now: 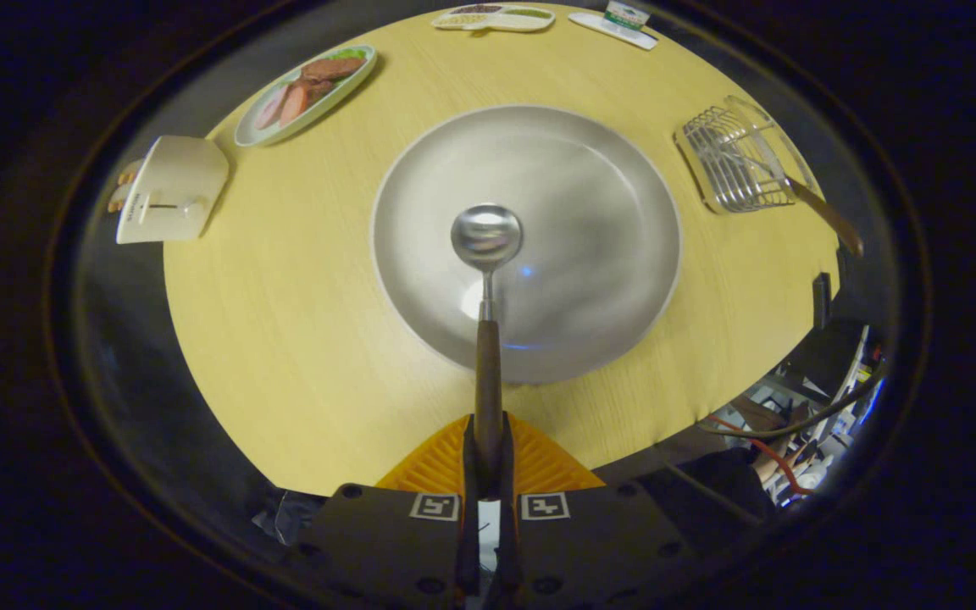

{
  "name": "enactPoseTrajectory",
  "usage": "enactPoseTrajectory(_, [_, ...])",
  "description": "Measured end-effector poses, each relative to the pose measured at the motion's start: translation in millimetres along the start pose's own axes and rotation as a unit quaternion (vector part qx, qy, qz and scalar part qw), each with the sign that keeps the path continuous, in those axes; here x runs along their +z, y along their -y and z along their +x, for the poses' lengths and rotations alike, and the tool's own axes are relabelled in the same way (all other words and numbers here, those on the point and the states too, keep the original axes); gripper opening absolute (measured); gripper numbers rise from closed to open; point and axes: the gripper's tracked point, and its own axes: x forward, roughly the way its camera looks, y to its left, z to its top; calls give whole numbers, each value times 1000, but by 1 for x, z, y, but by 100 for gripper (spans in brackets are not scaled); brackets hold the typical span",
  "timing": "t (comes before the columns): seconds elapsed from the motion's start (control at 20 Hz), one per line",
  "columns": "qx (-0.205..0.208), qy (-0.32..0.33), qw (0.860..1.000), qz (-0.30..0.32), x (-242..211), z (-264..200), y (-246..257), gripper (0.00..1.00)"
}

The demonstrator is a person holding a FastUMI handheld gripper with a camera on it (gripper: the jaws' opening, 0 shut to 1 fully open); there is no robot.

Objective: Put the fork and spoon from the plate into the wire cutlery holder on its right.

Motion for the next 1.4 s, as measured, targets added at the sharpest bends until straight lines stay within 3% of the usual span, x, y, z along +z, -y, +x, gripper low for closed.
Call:
enactPoseTrajectory(0.95, [2, 16, 1000, 2, 23, -108, 25, 12])
enactPoseTrajectory(1.4, [-16, 38, 997, 68, 63, -160, 96, 12])
